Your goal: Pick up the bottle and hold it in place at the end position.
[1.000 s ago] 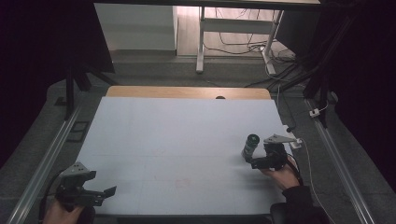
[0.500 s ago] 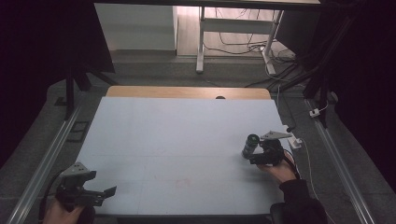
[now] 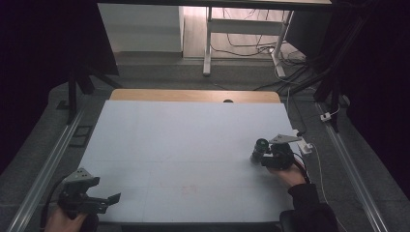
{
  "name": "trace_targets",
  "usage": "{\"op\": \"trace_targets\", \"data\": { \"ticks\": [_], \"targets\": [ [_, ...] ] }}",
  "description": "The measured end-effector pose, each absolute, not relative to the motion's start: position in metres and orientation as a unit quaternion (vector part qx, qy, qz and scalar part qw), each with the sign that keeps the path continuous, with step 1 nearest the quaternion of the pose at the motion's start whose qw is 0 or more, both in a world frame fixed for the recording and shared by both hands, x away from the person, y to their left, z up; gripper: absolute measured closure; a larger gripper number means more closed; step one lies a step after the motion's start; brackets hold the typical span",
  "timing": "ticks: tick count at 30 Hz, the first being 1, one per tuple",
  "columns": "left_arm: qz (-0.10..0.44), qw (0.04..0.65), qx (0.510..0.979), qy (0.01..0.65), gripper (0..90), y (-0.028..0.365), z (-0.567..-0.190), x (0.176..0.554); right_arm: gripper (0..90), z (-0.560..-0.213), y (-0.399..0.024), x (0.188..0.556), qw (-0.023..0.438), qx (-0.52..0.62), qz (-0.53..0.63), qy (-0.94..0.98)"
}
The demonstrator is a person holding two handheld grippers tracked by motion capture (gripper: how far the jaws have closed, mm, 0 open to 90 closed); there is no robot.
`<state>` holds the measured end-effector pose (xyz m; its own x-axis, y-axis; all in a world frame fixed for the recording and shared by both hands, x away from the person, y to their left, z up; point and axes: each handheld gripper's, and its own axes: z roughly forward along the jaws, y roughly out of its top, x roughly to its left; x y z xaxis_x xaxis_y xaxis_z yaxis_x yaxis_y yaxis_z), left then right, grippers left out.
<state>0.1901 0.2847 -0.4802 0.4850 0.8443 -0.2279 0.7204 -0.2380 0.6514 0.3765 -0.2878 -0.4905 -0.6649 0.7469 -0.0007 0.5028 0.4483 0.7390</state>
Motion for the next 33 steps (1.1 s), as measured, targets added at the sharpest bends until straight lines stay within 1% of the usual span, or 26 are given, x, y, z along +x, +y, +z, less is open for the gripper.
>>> {"op": "trace_targets", "data": {
  "ticks": [3,14,21,33],
  "targets": [
    [0.086,0.362,0.782,0.500,0.0,0.285,-0.480,0.190,52.6,-0.490,-0.287,0.376,0.174,0.370,0.364,0.837],
    [0.085,0.362,0.782,0.500,0.0,0.285,-0.480,0.190,53.0,-0.486,-0.285,0.375,0.179,0.373,0.360,0.836],
    [0.085,0.364,0.781,0.500,0.0,0.285,-0.480,0.190,53.1,-0.478,-0.281,0.374,0.173,0.374,0.374,0.831],
    [0.084,0.364,0.781,0.500,0.0,0.285,-0.480,0.190,53.1,-0.464,-0.262,0.374,0.162,0.371,0.389,0.828]
  ]
}}
